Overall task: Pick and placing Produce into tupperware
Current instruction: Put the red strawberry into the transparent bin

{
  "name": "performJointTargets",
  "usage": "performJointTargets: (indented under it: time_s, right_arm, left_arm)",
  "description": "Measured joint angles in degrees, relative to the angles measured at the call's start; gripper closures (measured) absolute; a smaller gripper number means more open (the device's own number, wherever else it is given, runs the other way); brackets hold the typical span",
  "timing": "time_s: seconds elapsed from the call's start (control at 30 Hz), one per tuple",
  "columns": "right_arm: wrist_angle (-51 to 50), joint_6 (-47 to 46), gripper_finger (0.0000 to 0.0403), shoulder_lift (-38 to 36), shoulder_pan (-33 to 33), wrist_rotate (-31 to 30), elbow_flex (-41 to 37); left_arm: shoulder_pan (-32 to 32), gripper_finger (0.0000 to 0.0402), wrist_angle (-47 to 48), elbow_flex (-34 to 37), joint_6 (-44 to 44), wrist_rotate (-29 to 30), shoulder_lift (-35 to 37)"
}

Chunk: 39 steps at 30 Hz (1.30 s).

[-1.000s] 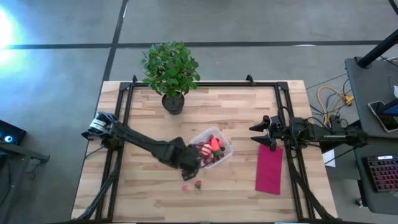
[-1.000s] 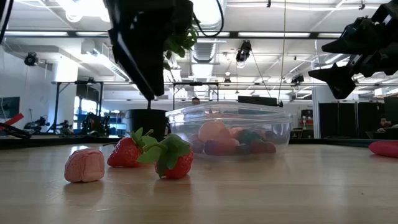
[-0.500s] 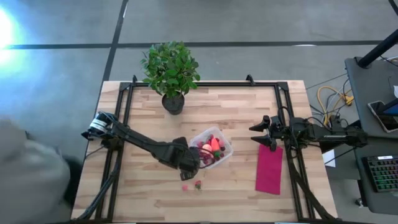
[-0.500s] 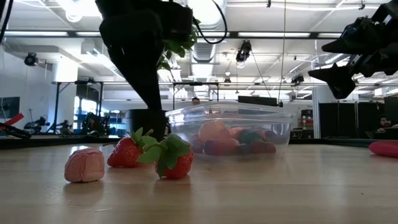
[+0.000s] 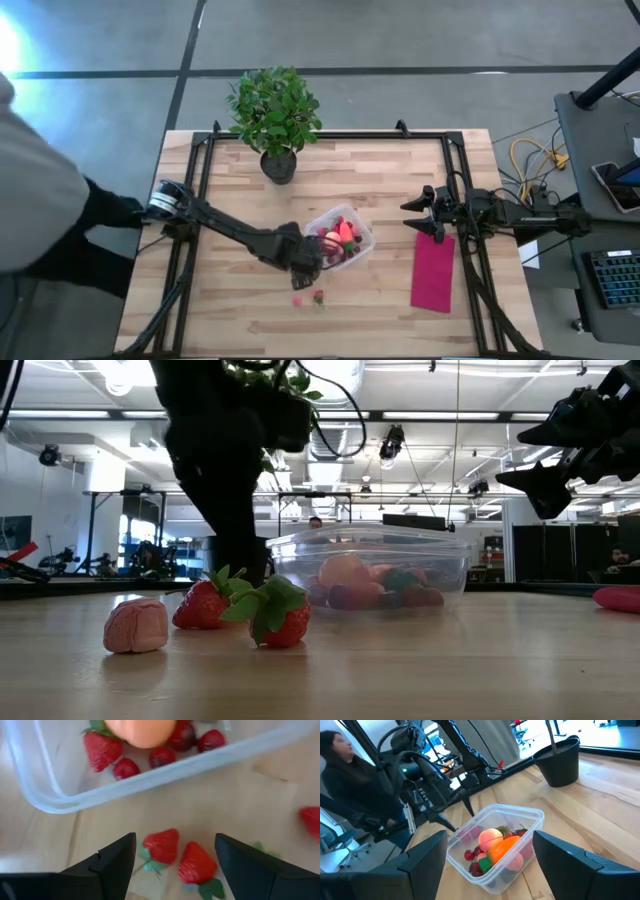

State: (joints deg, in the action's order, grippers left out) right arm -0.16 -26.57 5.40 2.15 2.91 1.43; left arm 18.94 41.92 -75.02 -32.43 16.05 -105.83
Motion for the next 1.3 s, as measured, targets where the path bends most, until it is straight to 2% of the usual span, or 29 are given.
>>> performJointTargets:
  time_s: [0.5,0.93,1.13,1.3]
  right_arm:
    - [0.0,0.0,0.0117,0.01,0.0,0.01,0.0]
    - [-0.02,0.0,0.0117,0.01,0.0,-0.01,0.0]
    - [-0.02,0.0,0.0117,0.01,0.0,-0.01,0.0]
    - [-0.02,0.0,0.0117,0.01,0.0,0.0,0.0]
  left_arm:
    - [-0.99,0.015,1.33,0.3,-1.7,0.51,-4.29]
    - [-0.99,0.0237,2.11,0.42,-1.73,0.51,-4.29]
    - [-1.05,0.0254,-0.87,2.27,-1.79,0.19,-4.31]
    - [-1.05,0.0265,-0.77,1.78,-1.8,-2.25,-4.21]
